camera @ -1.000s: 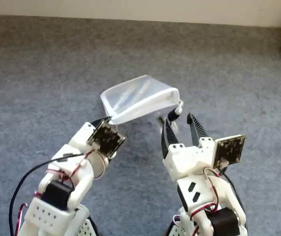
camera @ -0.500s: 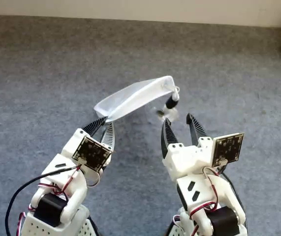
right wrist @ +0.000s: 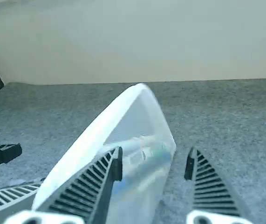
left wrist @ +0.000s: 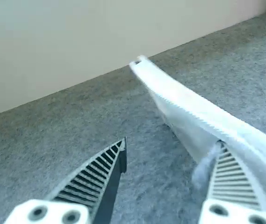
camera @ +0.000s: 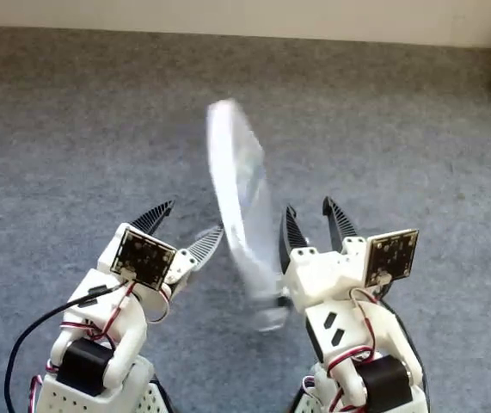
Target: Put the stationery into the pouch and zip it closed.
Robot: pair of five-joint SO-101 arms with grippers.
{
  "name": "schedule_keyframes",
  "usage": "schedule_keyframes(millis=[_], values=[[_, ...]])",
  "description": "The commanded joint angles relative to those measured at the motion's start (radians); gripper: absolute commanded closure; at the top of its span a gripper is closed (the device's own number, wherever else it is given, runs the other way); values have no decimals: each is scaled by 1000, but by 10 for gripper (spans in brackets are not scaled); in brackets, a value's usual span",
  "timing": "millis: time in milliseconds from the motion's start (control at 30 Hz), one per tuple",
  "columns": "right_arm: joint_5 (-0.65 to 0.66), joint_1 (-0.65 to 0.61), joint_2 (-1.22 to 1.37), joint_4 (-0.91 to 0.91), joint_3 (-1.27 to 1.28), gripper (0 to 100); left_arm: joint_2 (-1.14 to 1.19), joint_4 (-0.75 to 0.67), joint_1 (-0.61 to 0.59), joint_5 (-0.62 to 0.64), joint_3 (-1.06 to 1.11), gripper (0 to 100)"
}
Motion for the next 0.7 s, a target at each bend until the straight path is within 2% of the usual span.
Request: schedule_keyframes(millis=[0,567,667], values=[[12,-5,19,-48,-8,789,-18,-3,-19,18,-36,720],[14,-5,19,-53,16,789,-18,-5,-21,18,-27,723],[14,-5,19,-107,54,789,-18,-5,-21,18,-27,723]])
